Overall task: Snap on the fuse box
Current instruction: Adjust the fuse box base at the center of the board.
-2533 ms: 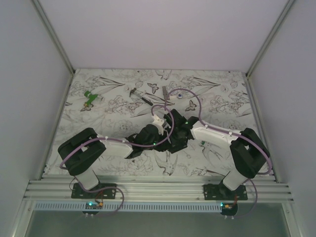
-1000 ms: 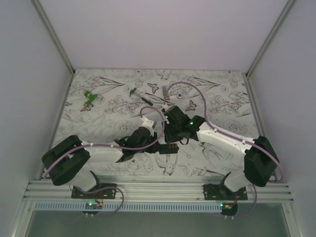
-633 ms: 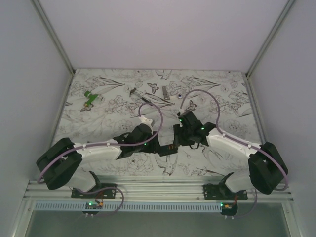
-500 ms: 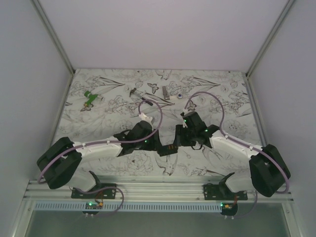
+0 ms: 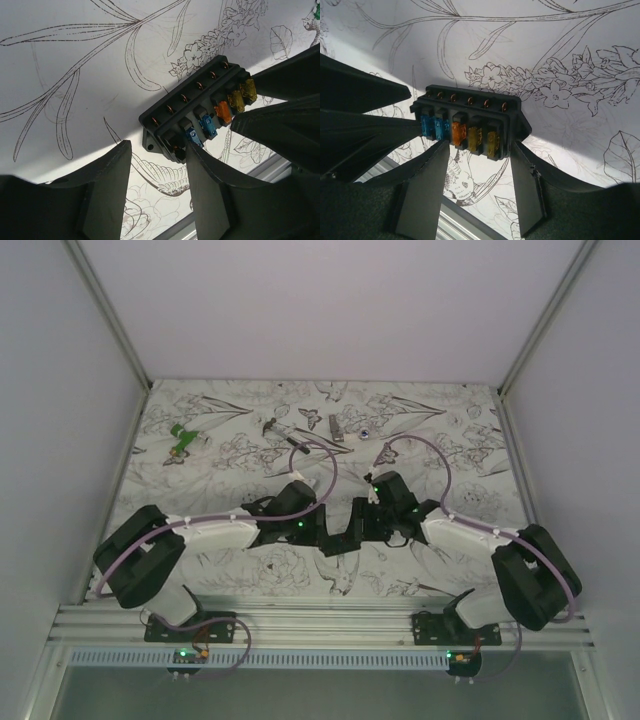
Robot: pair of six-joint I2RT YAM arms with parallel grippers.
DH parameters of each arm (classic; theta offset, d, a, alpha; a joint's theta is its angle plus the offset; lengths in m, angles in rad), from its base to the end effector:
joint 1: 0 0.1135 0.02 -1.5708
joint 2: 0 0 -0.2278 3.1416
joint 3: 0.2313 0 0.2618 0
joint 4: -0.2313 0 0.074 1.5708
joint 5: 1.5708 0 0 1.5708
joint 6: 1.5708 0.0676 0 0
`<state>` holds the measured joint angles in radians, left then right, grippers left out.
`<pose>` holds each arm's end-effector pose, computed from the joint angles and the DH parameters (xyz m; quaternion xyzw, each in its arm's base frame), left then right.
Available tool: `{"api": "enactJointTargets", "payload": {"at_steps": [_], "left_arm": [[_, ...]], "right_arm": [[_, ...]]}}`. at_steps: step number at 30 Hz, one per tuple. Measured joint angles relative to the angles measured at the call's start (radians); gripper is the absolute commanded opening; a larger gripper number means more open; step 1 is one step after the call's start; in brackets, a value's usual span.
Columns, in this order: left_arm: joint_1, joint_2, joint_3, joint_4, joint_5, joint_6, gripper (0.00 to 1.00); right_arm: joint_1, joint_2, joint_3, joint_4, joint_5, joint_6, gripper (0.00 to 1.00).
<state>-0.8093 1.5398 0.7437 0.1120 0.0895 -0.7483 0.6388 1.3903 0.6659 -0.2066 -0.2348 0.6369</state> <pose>0.2327 -0.2529 0.1117 0.0467 0.9014 -0.3298 0.2766 0.2260 0.1874 0.1016 -0.0377 0.9427 0.2753 0.1847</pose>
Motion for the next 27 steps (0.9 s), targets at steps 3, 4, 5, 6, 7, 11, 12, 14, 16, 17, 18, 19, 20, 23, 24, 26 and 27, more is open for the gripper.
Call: {"api": "enactJointTargets", "payload": {"at_steps": [3,4,5,6,7,11,12,14,16,17,18,19,20,23,24,26,27], "left_arm": [[0.003,0.010,0.009,-0.010,0.005,0.000,0.49],[0.005,0.014,0.011,-0.013,0.007,0.000,0.49],[0.007,0.018,0.014,-0.019,0.007,0.000,0.49],[0.011,0.022,0.016,-0.025,0.012,-0.003,0.49],[0.015,0.023,0.019,-0.032,0.016,-0.003,0.49],[0.020,0.023,0.023,-0.047,0.027,-0.004,0.49],[0.022,0.023,0.023,-0.050,0.032,-0.004,0.49],[0.027,0.022,0.024,-0.059,0.044,-0.009,0.49],[0.026,0.022,0.024,-0.064,0.063,-0.018,0.50],[0.023,0.022,0.024,-0.064,0.071,-0.023,0.52],[0.021,0.019,0.024,-0.062,0.074,-0.026,0.53],[0.019,0.013,0.022,-0.061,0.076,-0.030,0.53],[0.019,0.002,0.019,-0.060,0.077,-0.035,0.53],[0.033,-0.048,0.002,-0.060,0.079,-0.048,0.53],[0.042,-0.063,-0.003,-0.060,0.082,-0.052,0.52],[0.062,-0.080,-0.005,-0.060,0.093,-0.058,0.50],[0.075,-0.081,-0.005,-0.058,0.101,-0.063,0.48]], "right_arm": [[-0.001,0.033,-0.002,0.017,-0.011,0.003,0.53],[-0.003,0.043,-0.002,0.022,-0.016,0.003,0.52],[-0.006,0.050,-0.002,0.029,-0.027,0.004,0.52],[-0.008,0.054,-0.002,0.037,-0.034,0.003,0.52],[-0.010,0.058,-0.002,0.043,-0.040,0.003,0.52],[-0.014,0.089,0.019,0.056,-0.060,-0.029,0.53],[-0.015,0.107,0.042,0.043,-0.064,-0.047,0.53],[-0.016,0.167,0.113,0.024,-0.070,-0.087,0.53],[-0.016,0.234,0.187,0.023,-0.071,-0.120,0.54],[-0.015,0.265,0.219,0.026,-0.076,-0.132,0.55],[-0.014,0.288,0.241,0.027,-0.080,-0.143,0.57],[-0.014,0.306,0.259,0.027,-0.082,-0.154,0.59],[-0.013,0.314,0.269,0.026,-0.084,-0.161,0.61],[-0.013,0.292,0.265,0.018,-0.077,-0.171,0.63],[-0.013,0.272,0.258,0.017,-0.072,-0.170,0.63],[-0.013,0.220,0.232,0.019,-0.065,-0.162,0.63],[-0.013,0.180,0.206,0.022,-0.065,-0.151,0.62]]}}
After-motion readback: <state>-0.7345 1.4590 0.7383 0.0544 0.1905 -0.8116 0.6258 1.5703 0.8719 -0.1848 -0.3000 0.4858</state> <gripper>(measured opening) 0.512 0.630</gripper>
